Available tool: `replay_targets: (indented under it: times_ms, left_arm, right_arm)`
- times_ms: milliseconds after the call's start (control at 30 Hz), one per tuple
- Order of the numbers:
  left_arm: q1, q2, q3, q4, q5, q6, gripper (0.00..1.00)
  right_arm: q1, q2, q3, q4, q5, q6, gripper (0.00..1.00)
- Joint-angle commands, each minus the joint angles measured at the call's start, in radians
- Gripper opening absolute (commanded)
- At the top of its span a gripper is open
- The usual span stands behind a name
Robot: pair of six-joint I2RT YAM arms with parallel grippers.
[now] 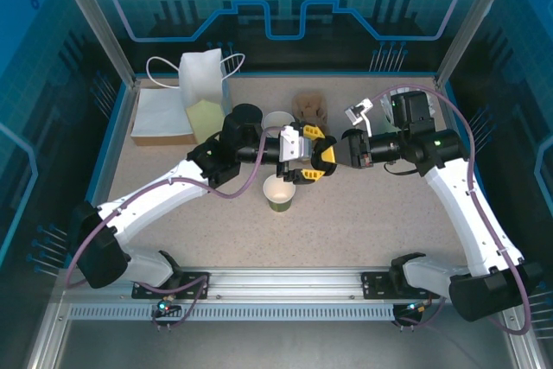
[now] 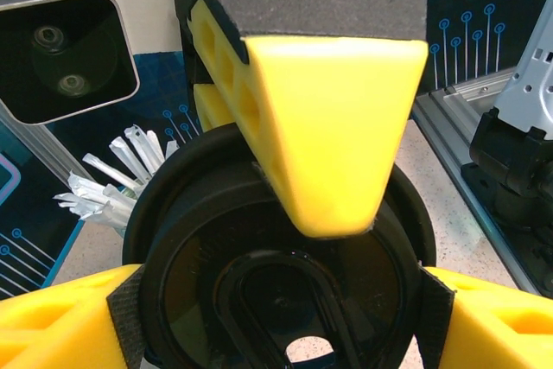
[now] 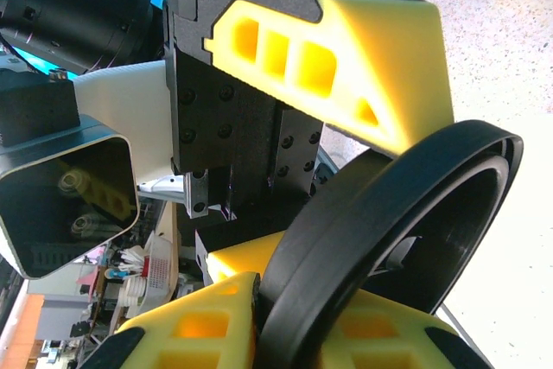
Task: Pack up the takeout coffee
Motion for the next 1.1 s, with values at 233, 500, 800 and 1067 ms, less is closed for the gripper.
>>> replay_targets:
  times_ms: [233, 500, 800, 1067]
  left_arm:
    - [-0.003, 0.018, 0.034, 0.013, 0.0, 0.009, 0.73]
    - [-0.004, -0.001, 0.031, -0.066, -0.054, 0.057, 0.73]
    - [-0.006, -0.027, 0.088, -0.452, -0.228, 0.207, 0.73]
    - [-0.032, -0.01, 0.109, -0.736, -0.434, 0.276, 0.73]
  right_arm:
    - [0.041, -0.002, -0.015, 0.032, -0.017, 0.023, 0.2]
    - [0.019, -0.009, -0.01, -0.037, 0.058, -0.027, 0.47]
    - [-0.071, -0.059, -0.065, -0.146, 0.372, -0.051, 0.65]
    - [-0.11, -0.104, -0.176, -0.205, 0.83, -0.105, 0.68]
